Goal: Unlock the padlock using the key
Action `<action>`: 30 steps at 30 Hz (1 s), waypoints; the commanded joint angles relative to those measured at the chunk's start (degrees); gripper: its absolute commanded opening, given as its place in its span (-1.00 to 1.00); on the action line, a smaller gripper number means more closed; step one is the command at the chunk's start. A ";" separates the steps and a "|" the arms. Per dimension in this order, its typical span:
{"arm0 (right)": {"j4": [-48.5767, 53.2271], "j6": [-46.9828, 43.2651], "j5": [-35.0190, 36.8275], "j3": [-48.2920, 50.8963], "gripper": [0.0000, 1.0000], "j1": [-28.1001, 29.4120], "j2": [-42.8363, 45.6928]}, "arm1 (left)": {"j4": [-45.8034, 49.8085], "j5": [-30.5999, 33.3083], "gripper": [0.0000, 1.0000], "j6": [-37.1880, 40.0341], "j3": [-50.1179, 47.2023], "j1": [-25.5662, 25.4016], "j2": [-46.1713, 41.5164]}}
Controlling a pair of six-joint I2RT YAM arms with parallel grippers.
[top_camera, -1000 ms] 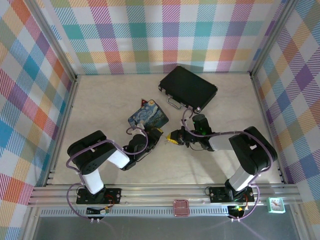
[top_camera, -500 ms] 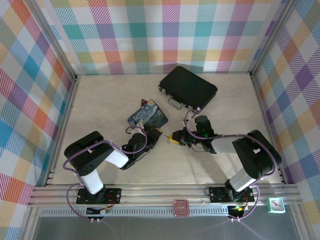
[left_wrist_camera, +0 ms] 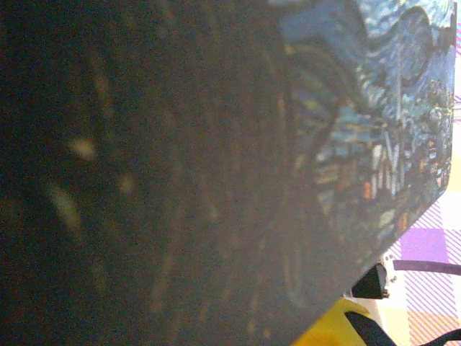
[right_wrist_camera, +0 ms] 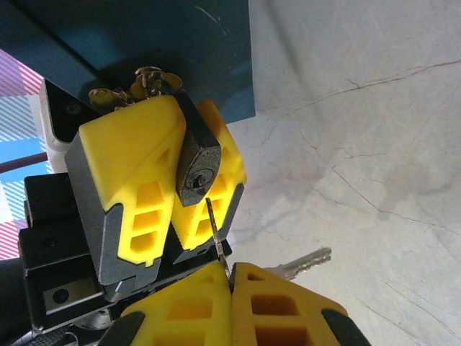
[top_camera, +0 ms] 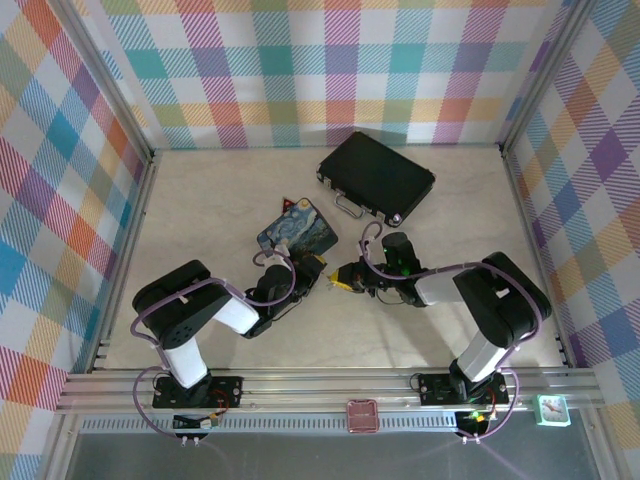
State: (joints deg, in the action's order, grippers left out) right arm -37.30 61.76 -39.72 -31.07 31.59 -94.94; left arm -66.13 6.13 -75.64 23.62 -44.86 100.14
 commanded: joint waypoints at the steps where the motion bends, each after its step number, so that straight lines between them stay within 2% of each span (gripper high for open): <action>1: -2.77 0.52 -1.16 -1.45 -1.00 0.37 -0.08 | -1.48 -1.38 -1.00 -2.22 0.82 0.32 0.85; 18: 4.15 -2.63 3.44 -0.86 -1.00 -0.04 5.03 | -1.64 -1.82 -1.00 -2.15 0.55 0.38 0.68; 30: -0.76 -1.47 3.30 -1.44 -1.00 -0.10 1.83 | -1.20 -1.82 -1.00 -1.84 0.69 0.15 0.14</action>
State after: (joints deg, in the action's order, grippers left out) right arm -34.30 60.64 -36.67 -31.42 31.68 -92.16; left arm -66.32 5.78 -75.81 23.62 -44.84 100.14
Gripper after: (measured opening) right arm 0.061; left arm 0.149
